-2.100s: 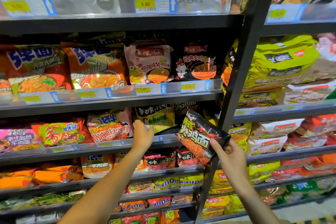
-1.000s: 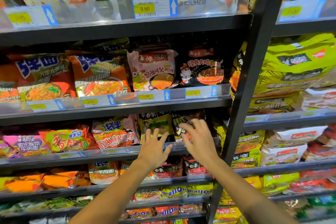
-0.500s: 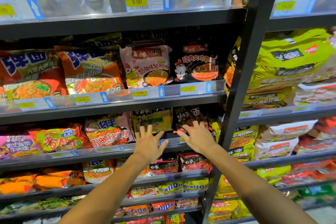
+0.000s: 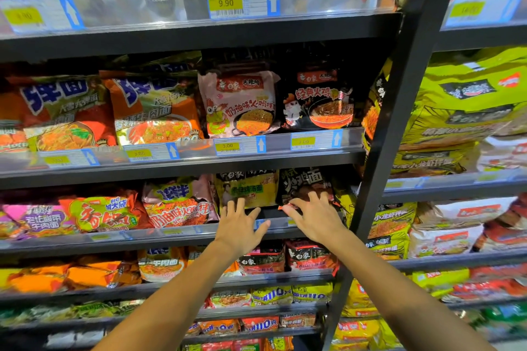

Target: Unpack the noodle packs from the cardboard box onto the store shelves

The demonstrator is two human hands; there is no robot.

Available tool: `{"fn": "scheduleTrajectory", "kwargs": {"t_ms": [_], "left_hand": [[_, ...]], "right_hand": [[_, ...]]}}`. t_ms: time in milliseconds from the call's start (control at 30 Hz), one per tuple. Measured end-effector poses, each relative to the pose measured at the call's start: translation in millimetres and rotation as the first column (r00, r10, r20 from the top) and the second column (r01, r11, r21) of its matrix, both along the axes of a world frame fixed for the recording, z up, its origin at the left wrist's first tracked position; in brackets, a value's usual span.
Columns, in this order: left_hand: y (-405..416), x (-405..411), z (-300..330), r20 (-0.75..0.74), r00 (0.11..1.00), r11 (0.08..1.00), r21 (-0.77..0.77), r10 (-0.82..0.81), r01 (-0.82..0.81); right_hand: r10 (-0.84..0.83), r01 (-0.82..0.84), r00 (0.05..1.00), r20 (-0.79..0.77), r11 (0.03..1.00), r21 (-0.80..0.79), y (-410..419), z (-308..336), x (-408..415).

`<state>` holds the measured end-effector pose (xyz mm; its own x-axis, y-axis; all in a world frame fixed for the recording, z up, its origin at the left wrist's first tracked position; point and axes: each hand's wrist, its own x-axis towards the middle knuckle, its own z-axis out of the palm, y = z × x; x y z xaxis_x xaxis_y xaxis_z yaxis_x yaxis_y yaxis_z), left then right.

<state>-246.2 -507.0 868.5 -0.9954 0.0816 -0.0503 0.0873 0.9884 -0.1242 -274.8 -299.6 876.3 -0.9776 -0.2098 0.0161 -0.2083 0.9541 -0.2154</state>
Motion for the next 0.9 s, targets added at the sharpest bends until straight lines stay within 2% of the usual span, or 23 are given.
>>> {"fn": "scheduleTrajectory", "kwargs": {"t_ms": [133,233,300,367,500,667,733,900], "left_hand": [[2,-4,-1,0.047,0.999,0.999,0.036,0.015,-0.017],[1,-3,-3,0.043,0.999,0.997,0.07,0.01,-0.012],[0,-2,-4,0.009,1.0,0.996,0.088,-0.004,0.003],[-1,0,-5,-0.005,1.0,0.995,0.098,-0.016,0.017],[-1,5,-4,-0.055,0.998,0.992,0.121,-0.032,0.039],[-1,12,-3,-0.07,0.997,0.986,0.157,-0.041,0.052],[-2,15,-1,-0.077,0.996,0.984,0.168,-0.041,0.053],[-9,23,10,-0.098,0.993,0.979,0.187,-0.069,0.087]], "right_hand": [[0.012,-0.009,0.996,0.087,0.999,-0.032,0,4,-4],[-0.017,0.011,0.995,-0.097,0.998,-0.056,6,4,-2],[0.018,-0.023,0.991,-0.129,0.999,-0.033,10,2,-1],[0.037,-0.037,0.999,-0.022,0.999,-0.005,12,0,-1],[0.044,-0.045,0.996,0.077,0.999,0.023,9,-1,-9],[-0.018,0.002,0.973,0.228,0.998,0.07,5,11,-23],[-0.014,0.007,0.985,0.174,0.999,0.039,4,12,-26],[0.034,-0.032,0.995,-0.098,0.999,0.015,11,8,-12]]}}
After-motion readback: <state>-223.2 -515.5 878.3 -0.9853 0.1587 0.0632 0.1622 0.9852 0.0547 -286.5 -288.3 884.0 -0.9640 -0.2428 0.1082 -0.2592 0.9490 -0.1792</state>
